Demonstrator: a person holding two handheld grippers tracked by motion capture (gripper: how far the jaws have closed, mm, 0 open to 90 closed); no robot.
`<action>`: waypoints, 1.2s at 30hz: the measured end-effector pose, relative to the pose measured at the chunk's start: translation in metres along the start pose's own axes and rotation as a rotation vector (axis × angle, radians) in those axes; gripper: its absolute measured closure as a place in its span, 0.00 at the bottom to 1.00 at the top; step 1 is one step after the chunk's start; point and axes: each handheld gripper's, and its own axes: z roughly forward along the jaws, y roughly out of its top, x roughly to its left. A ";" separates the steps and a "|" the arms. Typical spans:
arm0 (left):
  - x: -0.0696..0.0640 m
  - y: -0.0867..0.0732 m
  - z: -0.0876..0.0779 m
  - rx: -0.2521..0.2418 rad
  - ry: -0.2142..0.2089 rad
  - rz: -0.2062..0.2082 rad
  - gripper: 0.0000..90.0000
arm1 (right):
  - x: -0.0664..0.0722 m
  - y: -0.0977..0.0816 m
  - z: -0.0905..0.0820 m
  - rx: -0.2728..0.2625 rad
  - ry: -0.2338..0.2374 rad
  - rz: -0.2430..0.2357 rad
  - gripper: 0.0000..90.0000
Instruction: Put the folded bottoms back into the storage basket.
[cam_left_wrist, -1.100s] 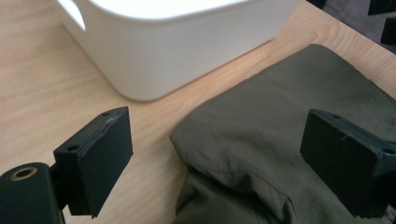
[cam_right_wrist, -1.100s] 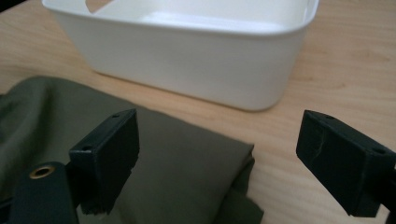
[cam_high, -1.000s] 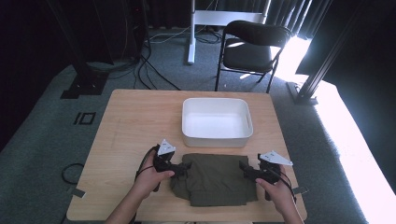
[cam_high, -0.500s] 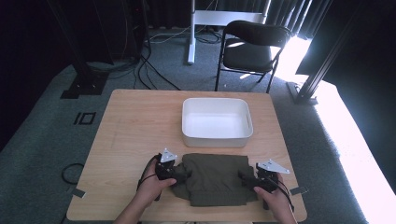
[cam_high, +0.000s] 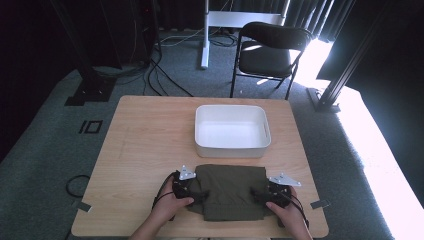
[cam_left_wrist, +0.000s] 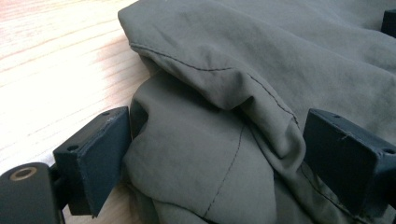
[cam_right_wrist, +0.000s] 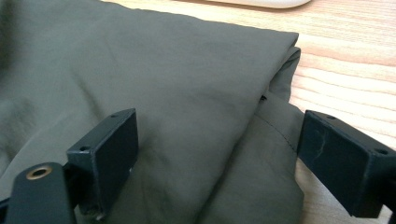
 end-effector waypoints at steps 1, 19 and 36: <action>-0.001 -0.001 0.001 -0.015 0.010 0.008 0.12 | 0.000 0.000 0.000 0.003 0.002 -0.005 0.14; -0.007 0.002 0.012 -0.087 0.004 -0.023 0.45 | 0.015 0.000 0.002 0.000 0.022 -0.094 0.47; -0.008 0.006 0.008 -0.100 -0.056 0.006 0.82 | 0.026 0.012 -0.006 0.035 0.097 -0.111 0.90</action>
